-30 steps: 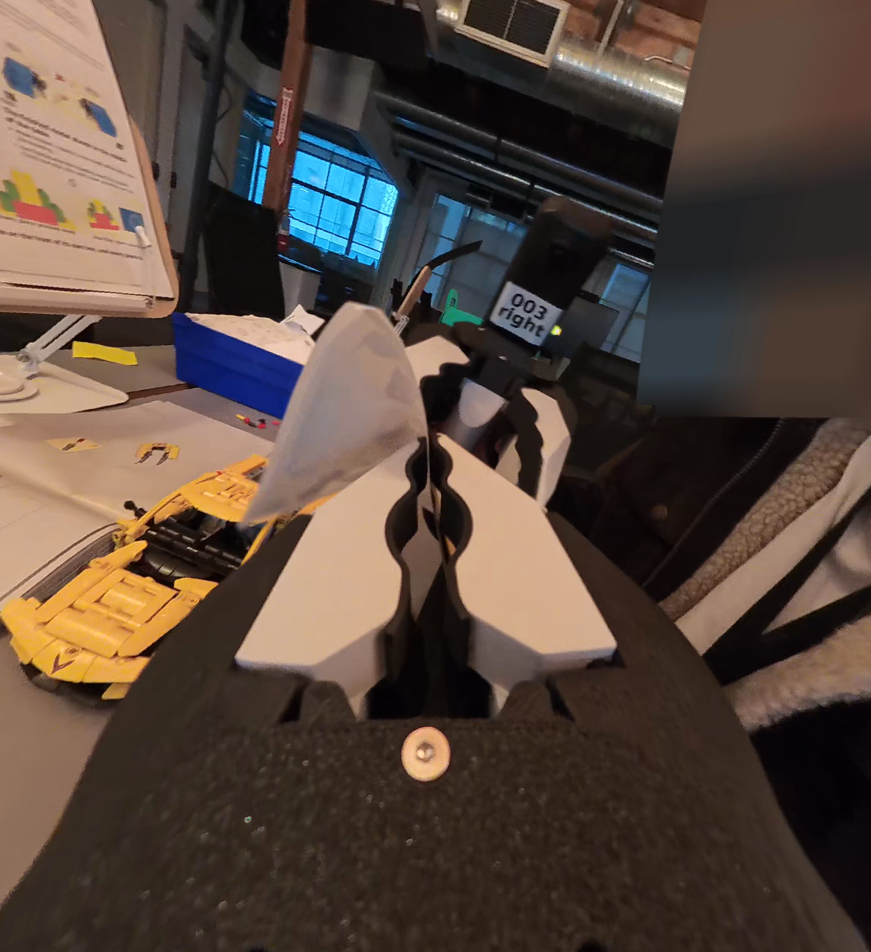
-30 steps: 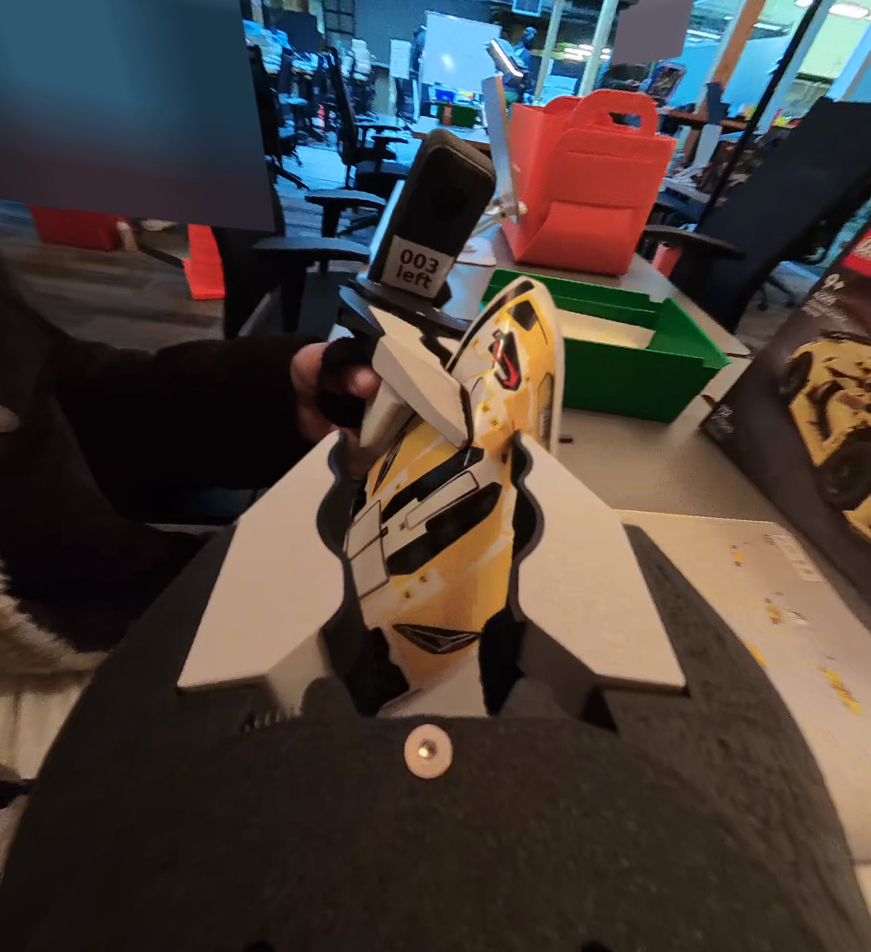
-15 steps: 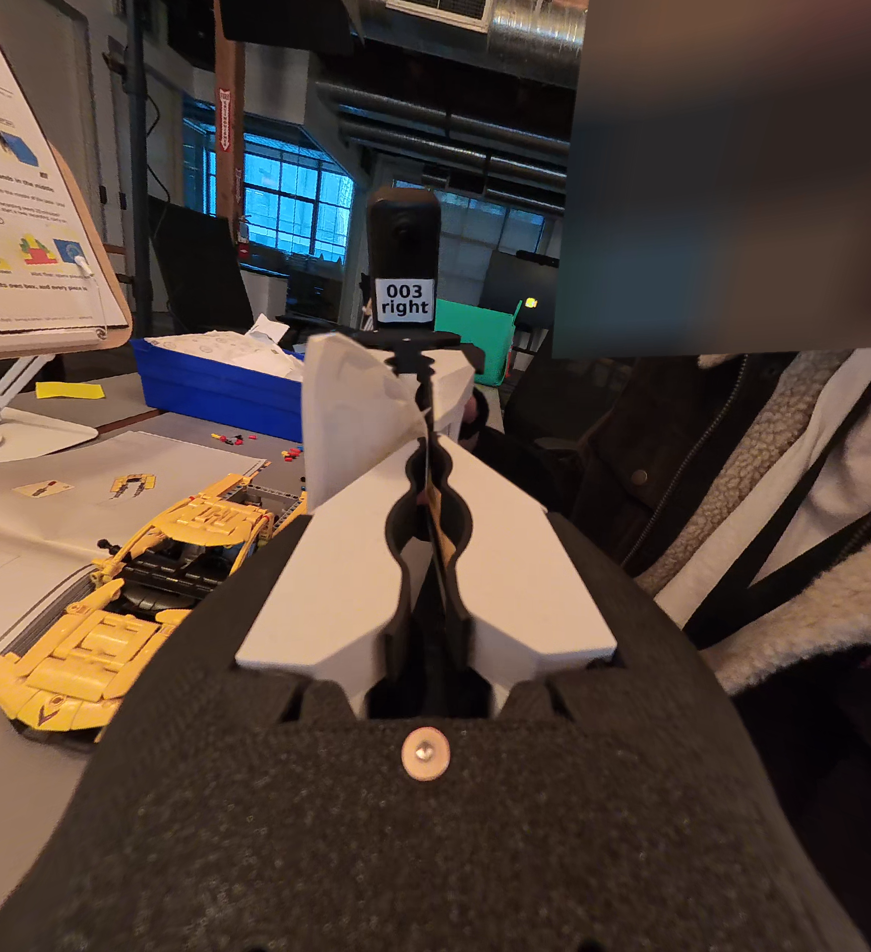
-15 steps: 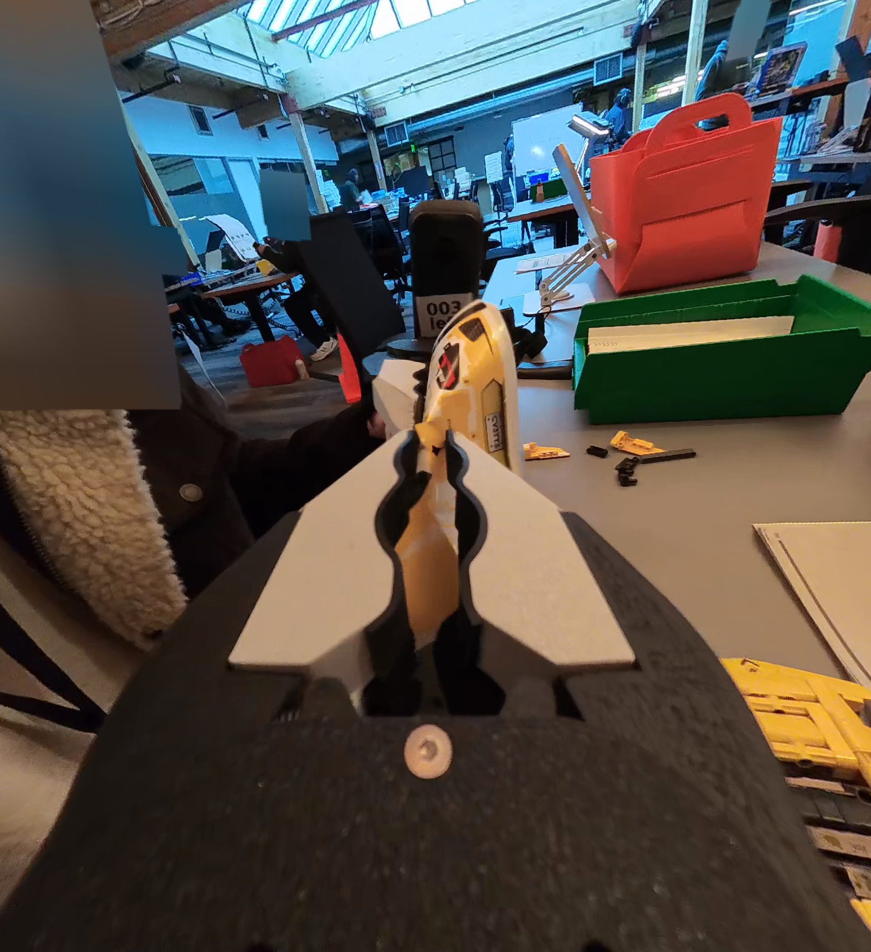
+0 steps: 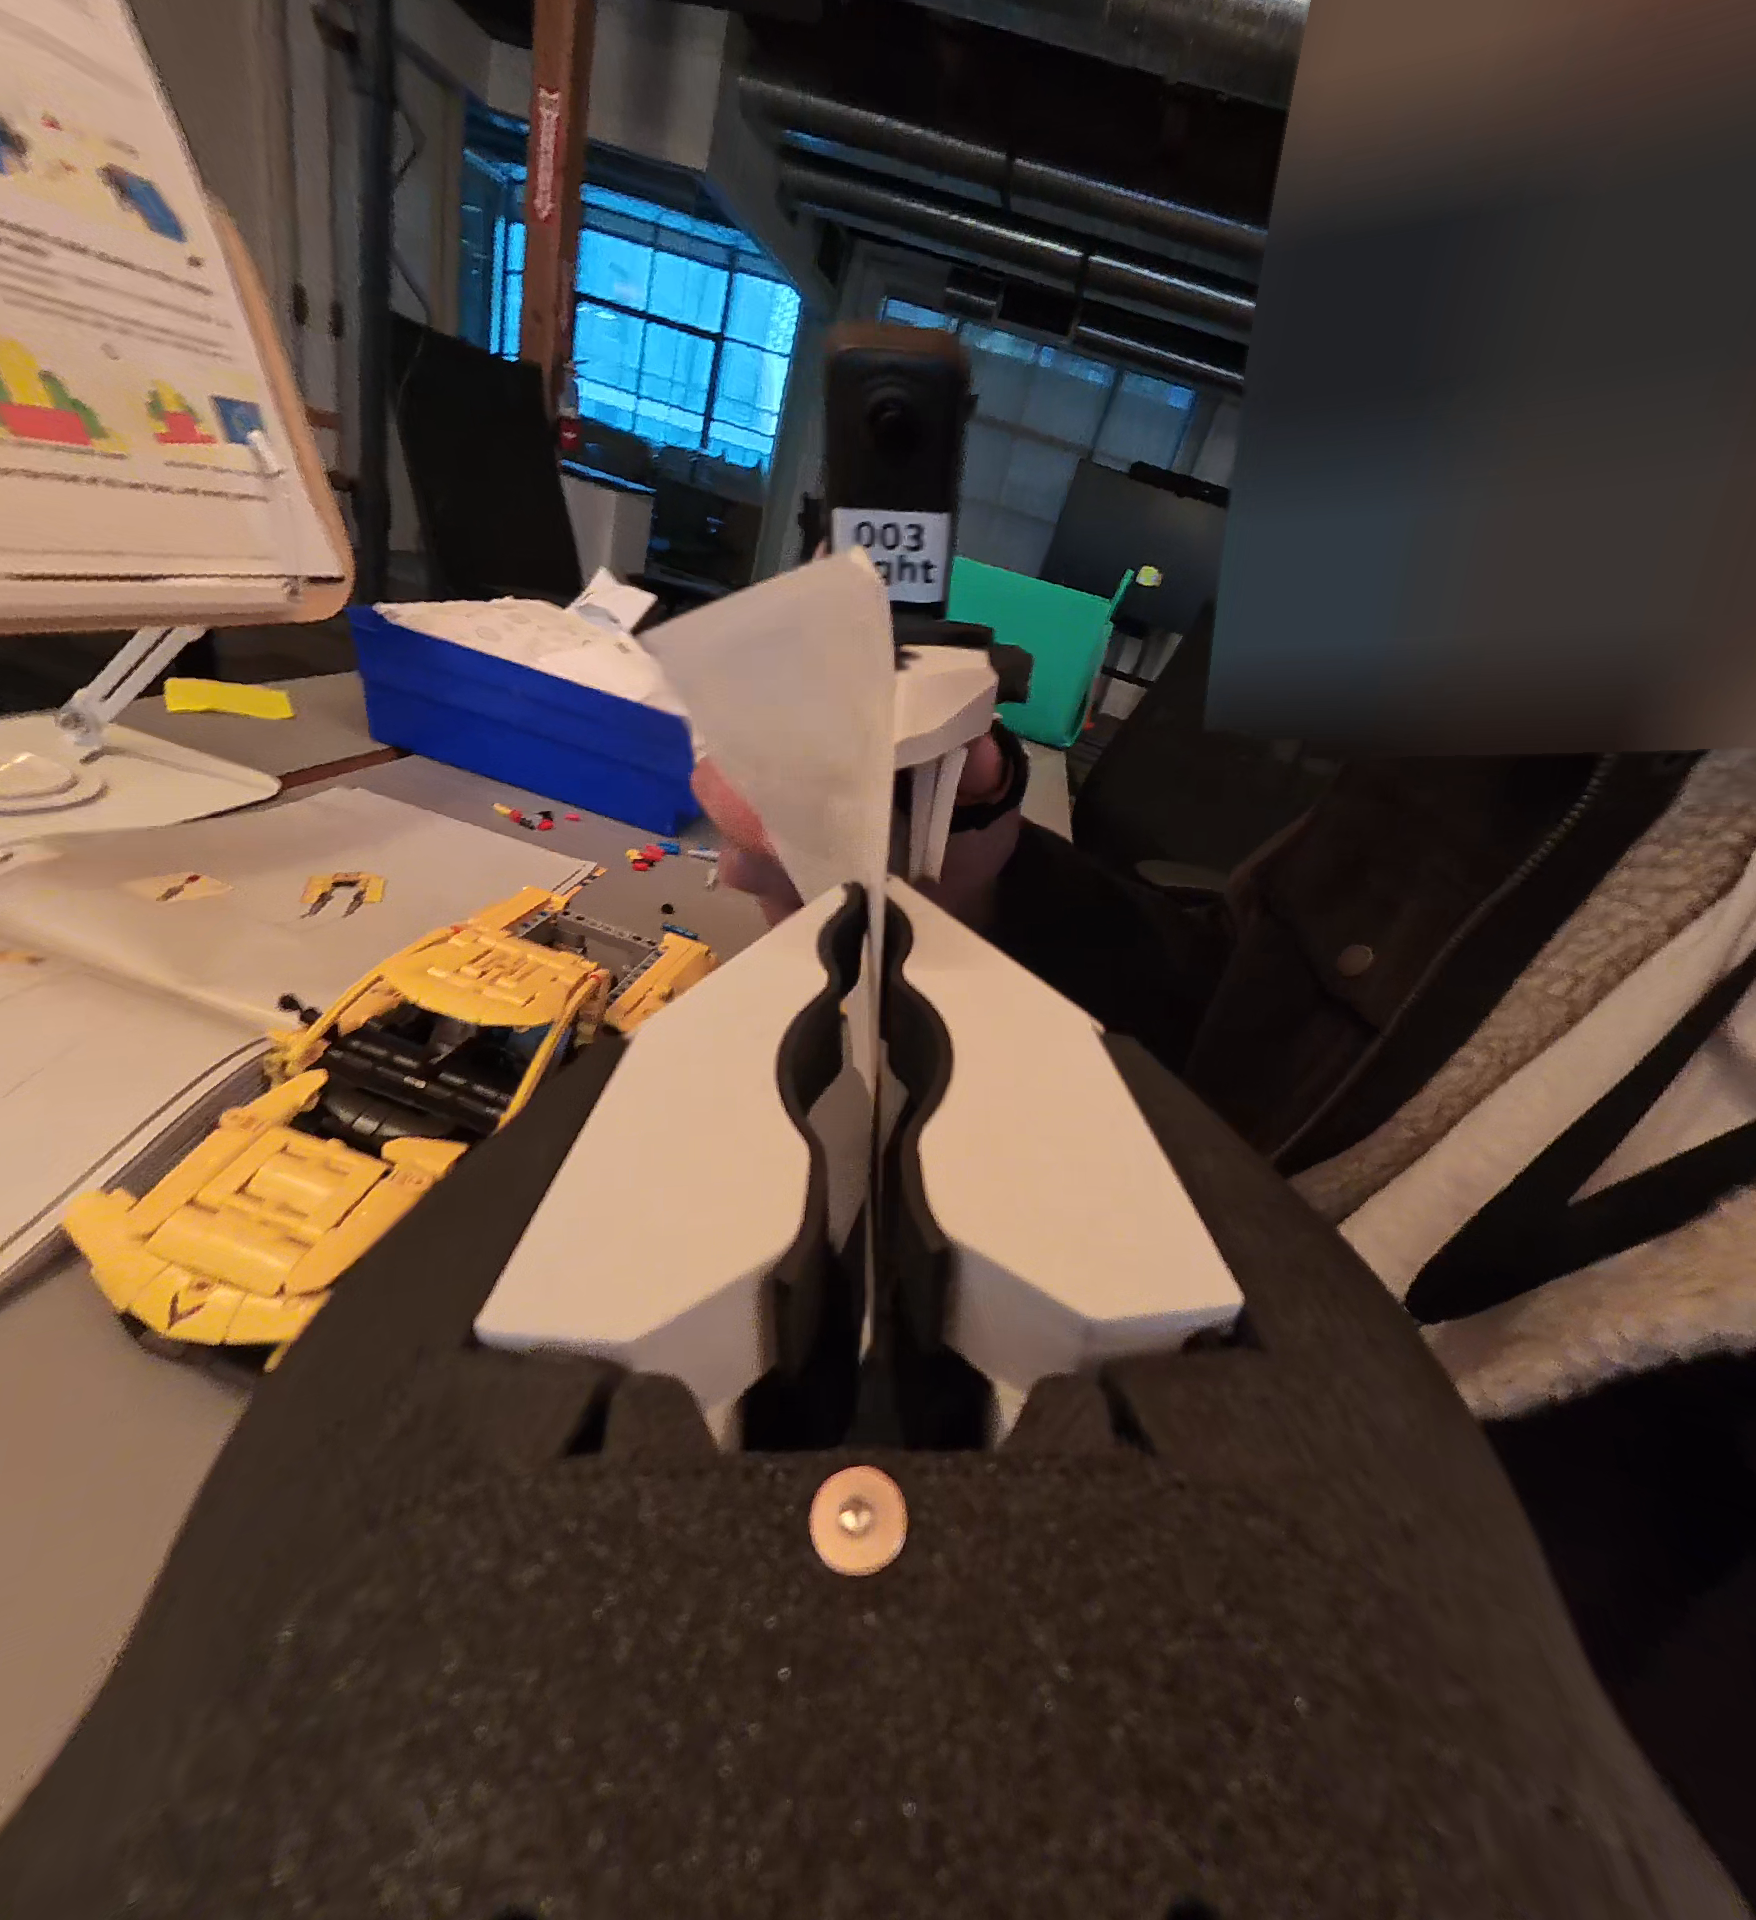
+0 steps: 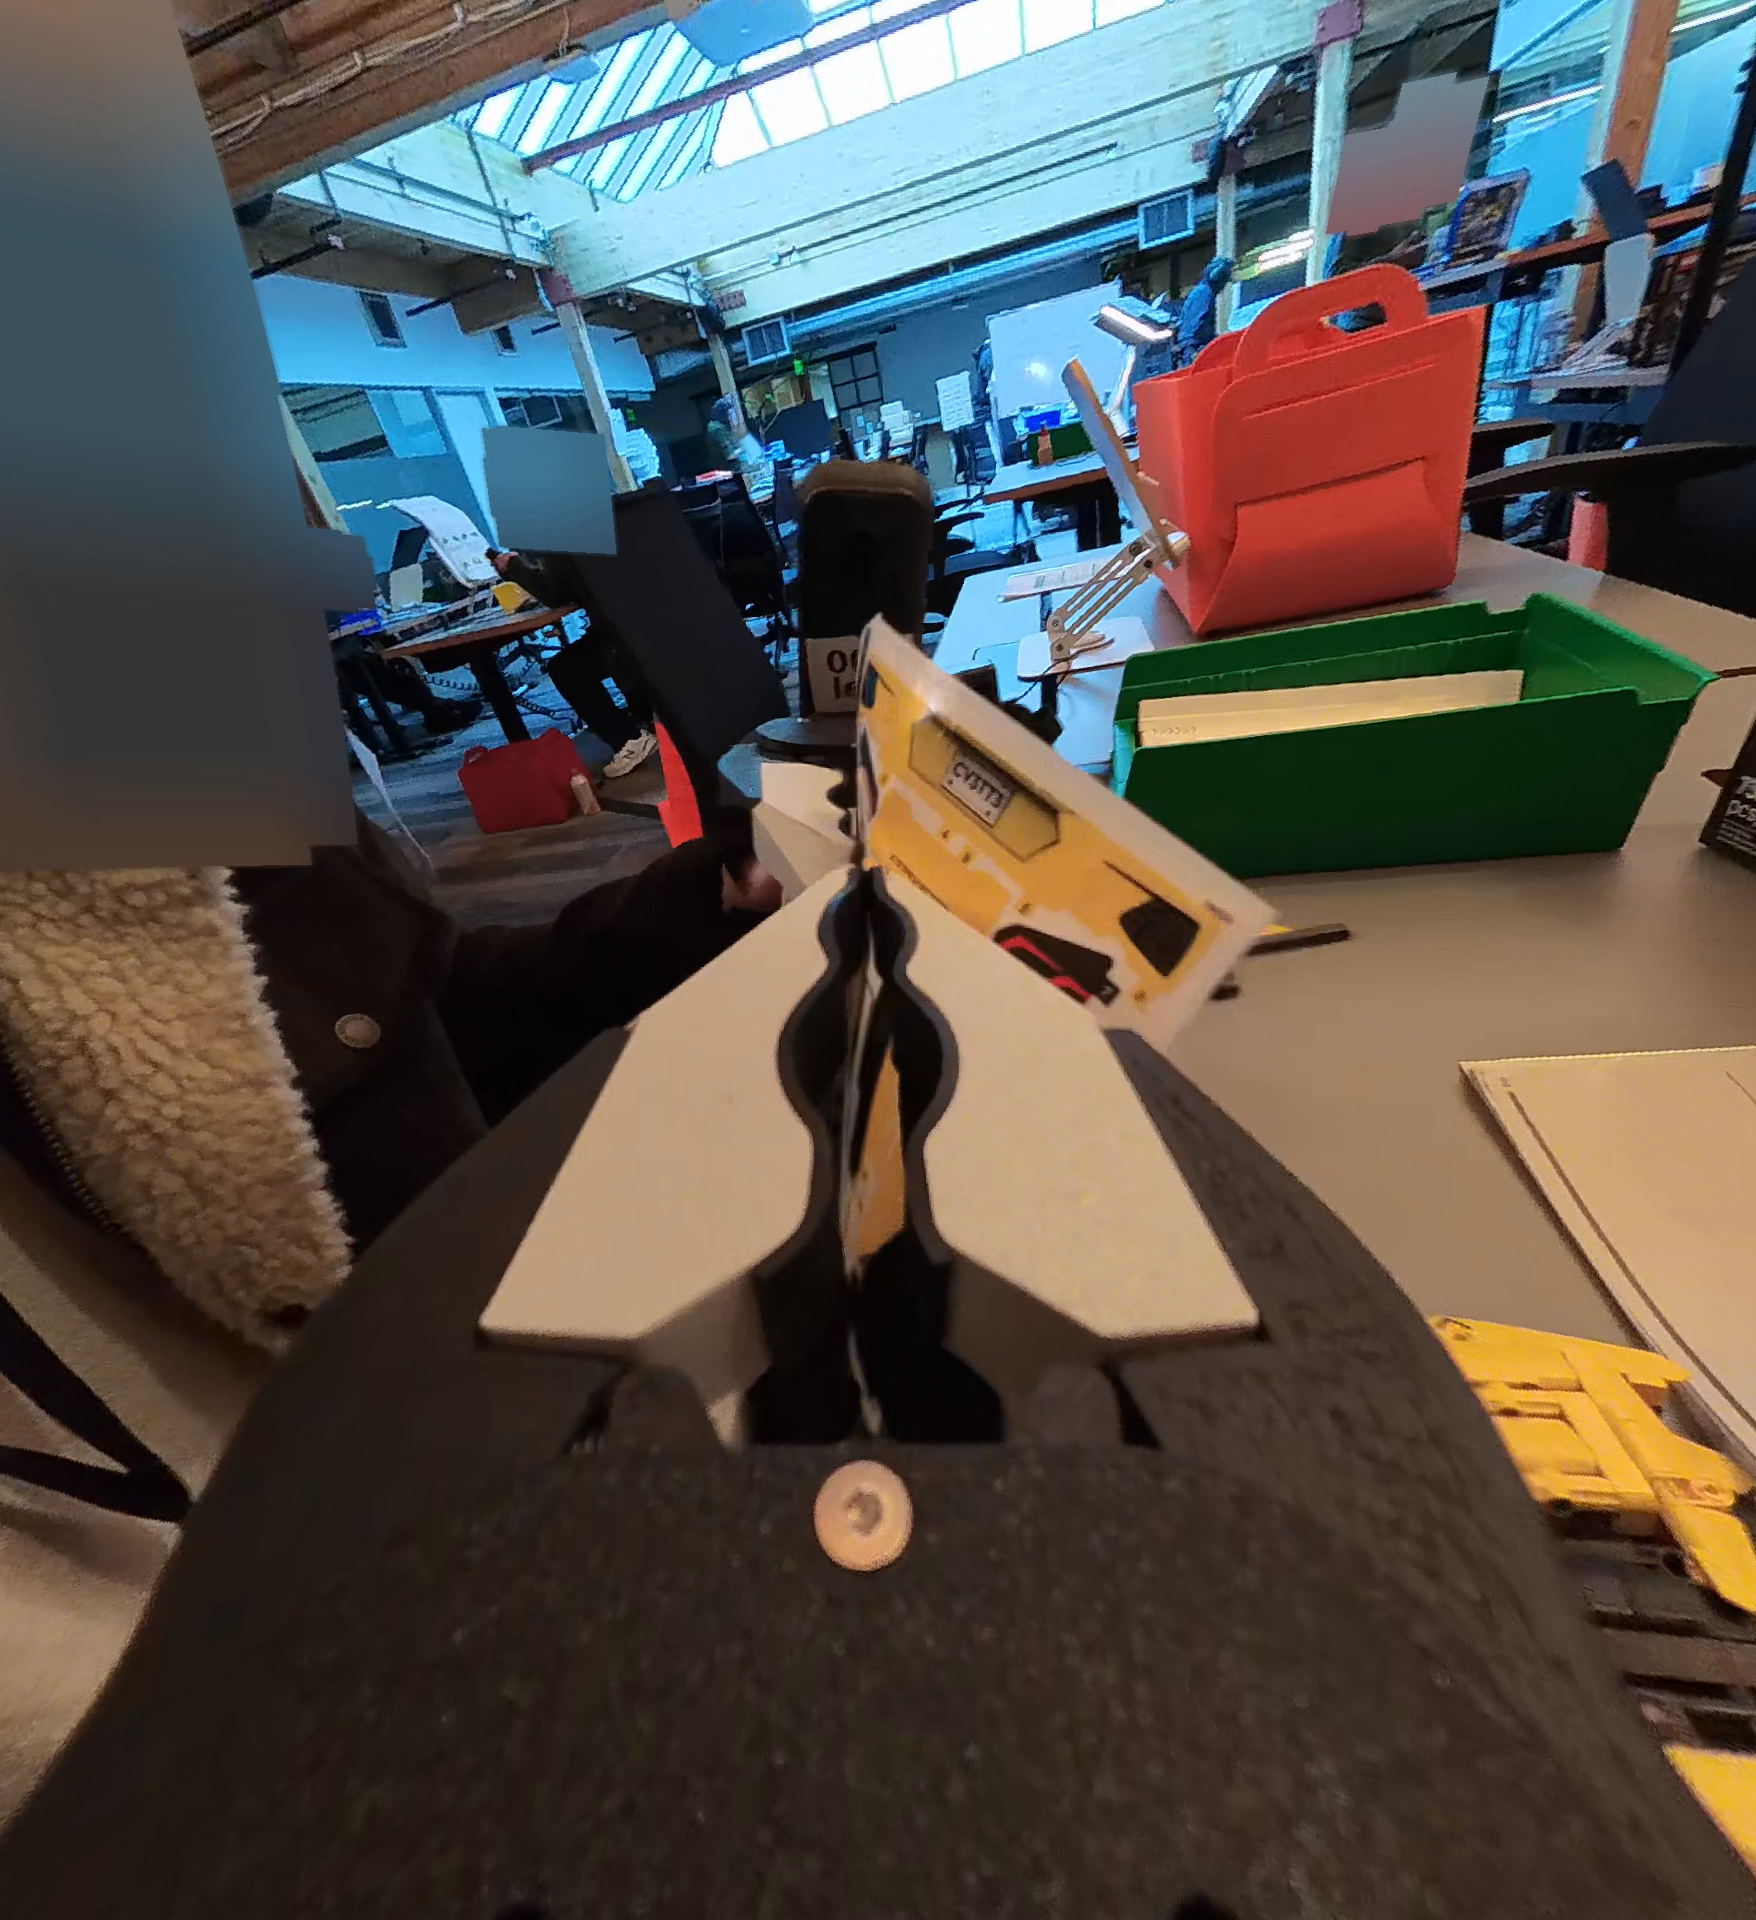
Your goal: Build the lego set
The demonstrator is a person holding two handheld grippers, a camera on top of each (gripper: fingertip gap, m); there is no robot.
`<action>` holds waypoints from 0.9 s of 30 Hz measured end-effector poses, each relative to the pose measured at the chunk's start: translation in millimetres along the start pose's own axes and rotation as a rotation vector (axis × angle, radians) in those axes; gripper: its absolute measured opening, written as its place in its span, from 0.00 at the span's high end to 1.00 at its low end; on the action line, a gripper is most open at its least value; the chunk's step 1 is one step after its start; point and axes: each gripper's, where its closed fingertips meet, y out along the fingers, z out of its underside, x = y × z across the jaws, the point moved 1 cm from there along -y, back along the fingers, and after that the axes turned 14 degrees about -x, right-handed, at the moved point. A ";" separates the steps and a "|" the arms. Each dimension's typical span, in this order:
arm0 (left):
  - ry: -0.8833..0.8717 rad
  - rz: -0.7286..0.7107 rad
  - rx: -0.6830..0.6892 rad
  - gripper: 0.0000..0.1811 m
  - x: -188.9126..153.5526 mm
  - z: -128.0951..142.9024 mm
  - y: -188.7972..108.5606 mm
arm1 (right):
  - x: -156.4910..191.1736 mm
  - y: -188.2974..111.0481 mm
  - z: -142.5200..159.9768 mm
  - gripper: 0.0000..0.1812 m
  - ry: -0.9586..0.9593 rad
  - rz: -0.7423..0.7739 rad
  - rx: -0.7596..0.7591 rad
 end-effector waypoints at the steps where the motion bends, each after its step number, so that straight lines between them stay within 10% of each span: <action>1: -0.014 -0.028 0.002 1.00 4.6 0.5 -1.3 | -3.6 -1.3 -2.4 1.00 -0.005 0.019 -0.014; 9: -0.199 -0.393 -0.053 1.00 35.0 7.6 -62.3 | -17.9 -13.3 -21.8 1.00 -0.069 0.104 -0.147; 17: -0.406 -1.169 -0.149 1.00 47.0 1.8 -336.6 | -19.4 -5.2 -6.6 1.00 -0.087 0.100 -0.110; 27: -0.431 -1.254 0.434 0.99 79.8 14.4 -425.5 | -29.5 -9.7 0.8 1.00 -0.106 0.138 -0.084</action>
